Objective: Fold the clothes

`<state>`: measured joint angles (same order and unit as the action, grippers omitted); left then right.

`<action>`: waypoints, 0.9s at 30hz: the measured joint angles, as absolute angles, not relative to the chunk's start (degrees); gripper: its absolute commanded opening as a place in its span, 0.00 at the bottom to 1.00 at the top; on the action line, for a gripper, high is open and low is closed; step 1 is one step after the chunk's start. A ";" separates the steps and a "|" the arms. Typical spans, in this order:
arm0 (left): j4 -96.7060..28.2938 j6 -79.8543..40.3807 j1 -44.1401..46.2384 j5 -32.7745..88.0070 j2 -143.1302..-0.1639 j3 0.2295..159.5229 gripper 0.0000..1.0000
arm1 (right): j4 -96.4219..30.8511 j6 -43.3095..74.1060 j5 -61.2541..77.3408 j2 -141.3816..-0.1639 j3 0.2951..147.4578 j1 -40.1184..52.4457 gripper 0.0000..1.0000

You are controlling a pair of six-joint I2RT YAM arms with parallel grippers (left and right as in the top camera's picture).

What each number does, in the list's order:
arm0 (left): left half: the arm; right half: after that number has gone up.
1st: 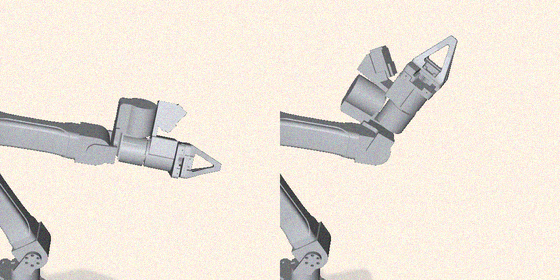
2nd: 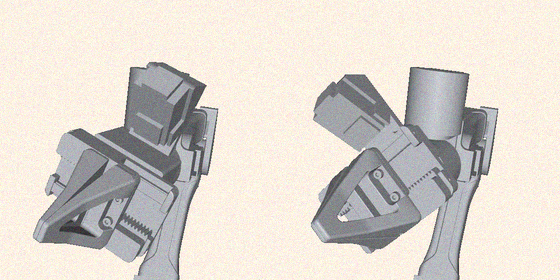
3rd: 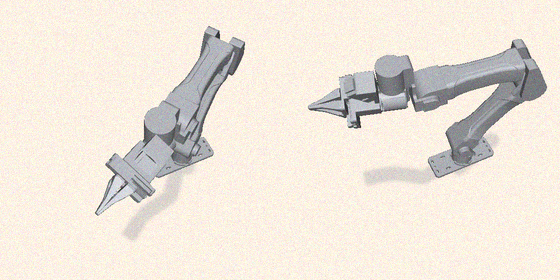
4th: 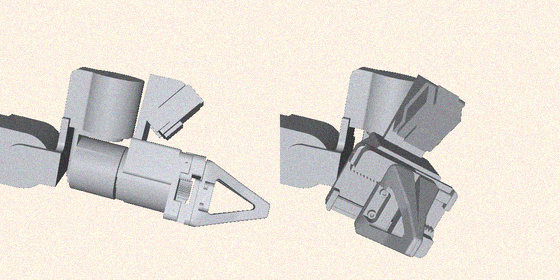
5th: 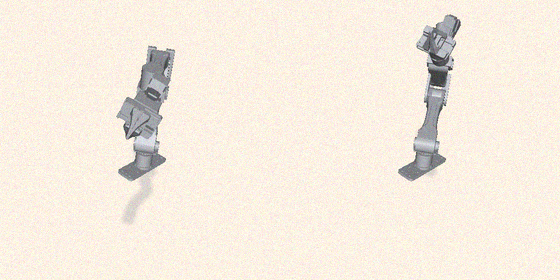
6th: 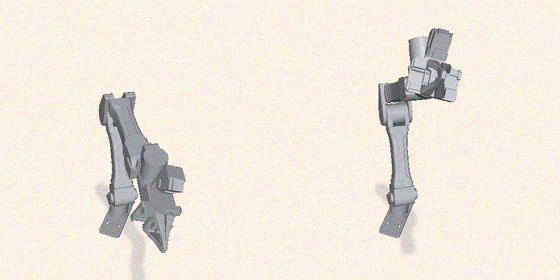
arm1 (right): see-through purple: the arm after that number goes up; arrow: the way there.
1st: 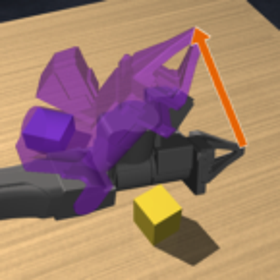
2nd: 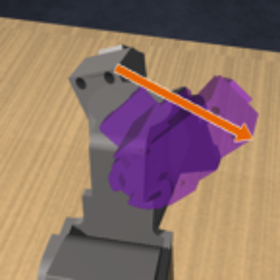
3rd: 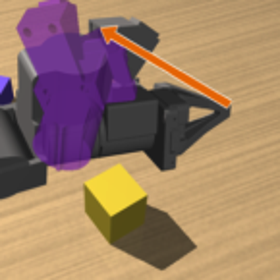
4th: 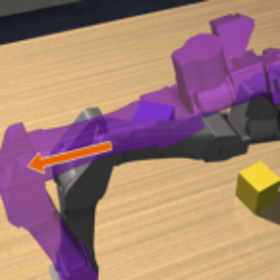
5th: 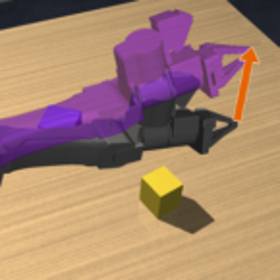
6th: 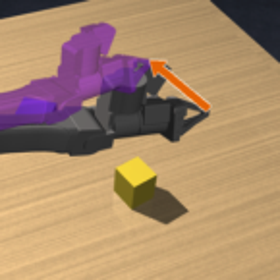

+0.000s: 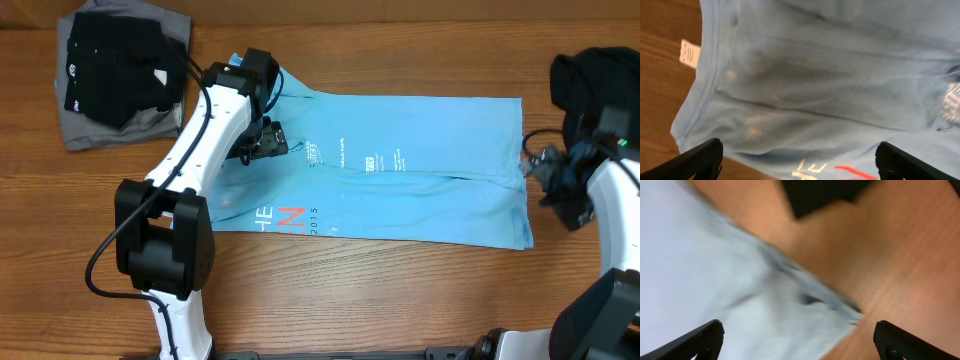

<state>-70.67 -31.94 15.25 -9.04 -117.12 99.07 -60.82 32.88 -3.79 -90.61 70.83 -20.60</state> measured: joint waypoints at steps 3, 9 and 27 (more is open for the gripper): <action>-69.45 -30.39 15.25 -8.10 -116.90 99.13 1.00 | -59.90 29.63 2.81 -90.61 74.70 -20.58 1.00; -65.65 -27.81 15.25 -4.23 -116.88 104.07 1.00 | -55.20 25.78 13.21 -90.61 75.44 -20.58 1.00; -47.00 -26.79 15.25 1.96 -134.26 126.74 0.98 | -54.43 24.67 12.64 -90.61 75.44 -9.47 1.00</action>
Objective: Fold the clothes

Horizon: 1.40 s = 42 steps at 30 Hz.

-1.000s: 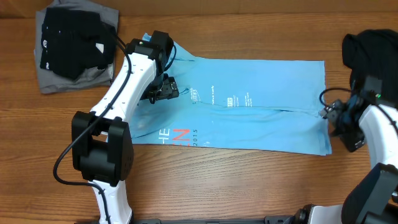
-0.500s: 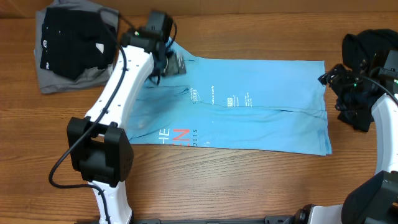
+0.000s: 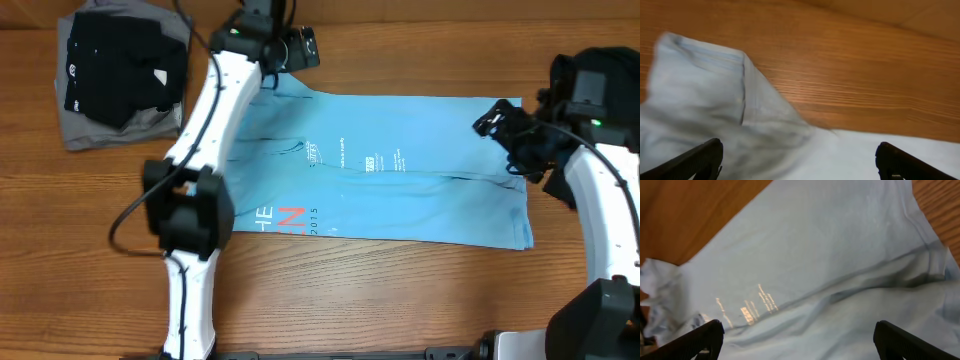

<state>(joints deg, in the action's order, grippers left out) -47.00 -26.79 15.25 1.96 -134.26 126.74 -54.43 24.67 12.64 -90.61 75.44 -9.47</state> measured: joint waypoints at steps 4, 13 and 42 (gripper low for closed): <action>-44.23 -26.83 15.11 1.80 -140.18 127.13 0.94 | -56.36 25.23 7.31 -90.61 75.44 -6.55 1.00; -42.30 -26.83 14.92 0.14 -141.56 128.60 0.99 | -57.91 25.52 3.33 -90.61 75.44 -5.89 1.00; -44.95 -26.96 14.09 -2.83 -147.17 128.75 0.57 | -57.25 25.58 1.89 -90.61 75.44 -5.89 1.00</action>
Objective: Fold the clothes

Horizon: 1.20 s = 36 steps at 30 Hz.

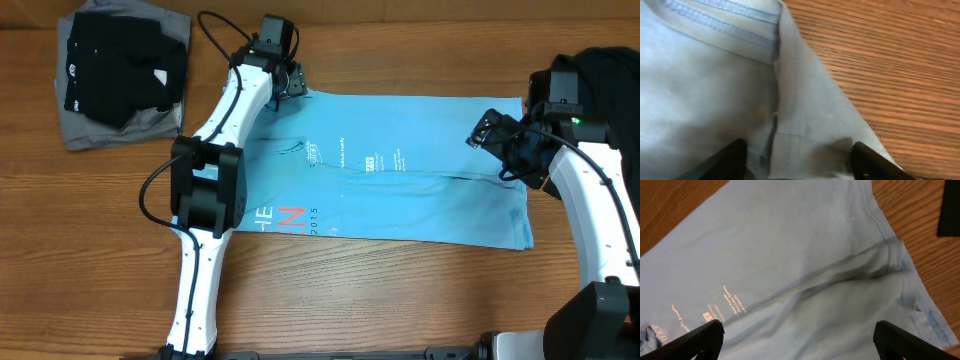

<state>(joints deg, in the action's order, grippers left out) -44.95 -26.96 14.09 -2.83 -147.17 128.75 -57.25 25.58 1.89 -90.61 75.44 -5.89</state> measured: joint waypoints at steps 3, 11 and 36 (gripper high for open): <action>-44.95 -27.07 13.65 -2.85 -147.17 128.75 0.41 | -56.38 25.98 1.83 -90.61 75.44 -5.89 0.98; -44.95 -26.98 13.28 -2.85 -147.17 128.75 0.19 | -50.54 26.96 1.45 -90.61 75.44 -5.93 0.80; -46.61 -26.96 13.08 -2.85 -147.17 128.75 0.04 | -43.33 16.88 0.05 -122.78 99.37 -14.85 0.73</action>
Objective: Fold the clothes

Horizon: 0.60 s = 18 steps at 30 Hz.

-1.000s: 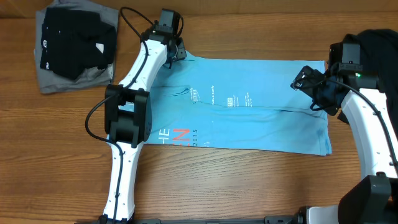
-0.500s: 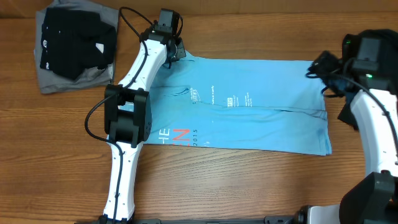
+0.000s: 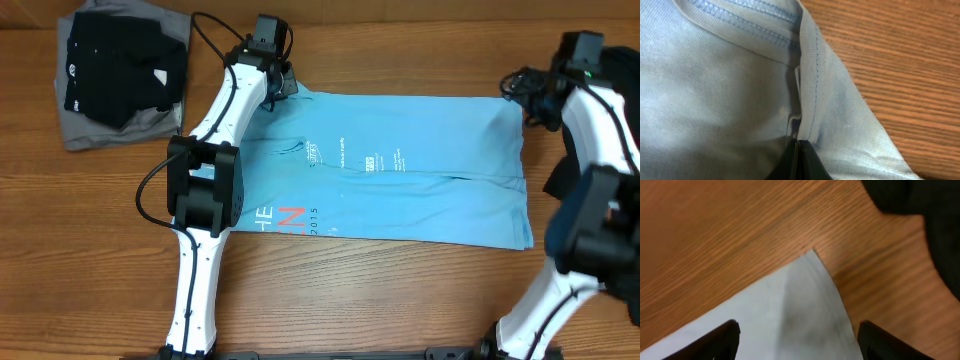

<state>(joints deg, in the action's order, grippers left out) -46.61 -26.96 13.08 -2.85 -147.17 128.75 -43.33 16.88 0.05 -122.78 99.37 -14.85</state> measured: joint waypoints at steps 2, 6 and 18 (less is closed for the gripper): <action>-46.94 -26.96 13.08 -2.85 -147.17 128.75 0.04 | -44.73 15.77 -1.39 -126.85 103.20 -14.63 0.67; -47.75 -26.96 13.08 -2.83 -147.17 128.75 0.04 | -44.66 13.76 -3.57 -131.98 107.31 -14.20 0.67; -48.77 -26.98 13.08 -2.85 -147.17 128.86 0.04 | -42.13 11.88 -7.51 -135.17 107.96 -11.68 0.59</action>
<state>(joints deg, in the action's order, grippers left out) -48.77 -26.98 13.08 -2.85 -147.17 128.86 -42.13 11.88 -7.51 -135.17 107.96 -11.68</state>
